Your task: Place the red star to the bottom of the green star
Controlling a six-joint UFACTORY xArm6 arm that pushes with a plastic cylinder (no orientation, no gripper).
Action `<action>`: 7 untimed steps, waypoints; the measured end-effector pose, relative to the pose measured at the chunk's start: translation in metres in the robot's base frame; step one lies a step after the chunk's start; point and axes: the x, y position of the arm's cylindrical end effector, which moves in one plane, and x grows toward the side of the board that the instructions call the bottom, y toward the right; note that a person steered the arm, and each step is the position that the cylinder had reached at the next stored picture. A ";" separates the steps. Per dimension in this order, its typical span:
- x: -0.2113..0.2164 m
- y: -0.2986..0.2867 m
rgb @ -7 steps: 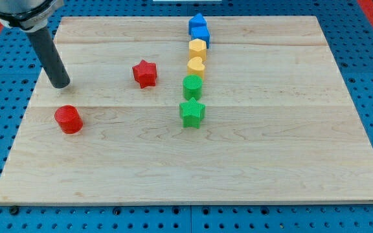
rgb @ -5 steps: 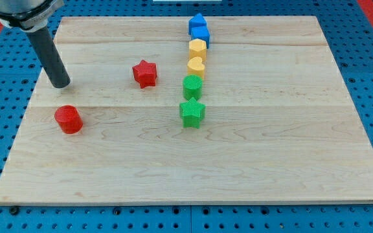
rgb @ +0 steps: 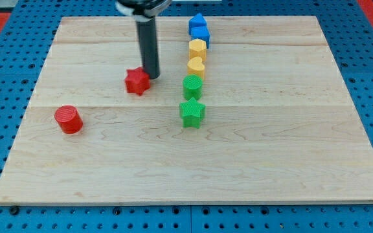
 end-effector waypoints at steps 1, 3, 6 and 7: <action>0.011 -0.008; -0.020 -0.012; -0.010 -0.046; 0.026 -0.041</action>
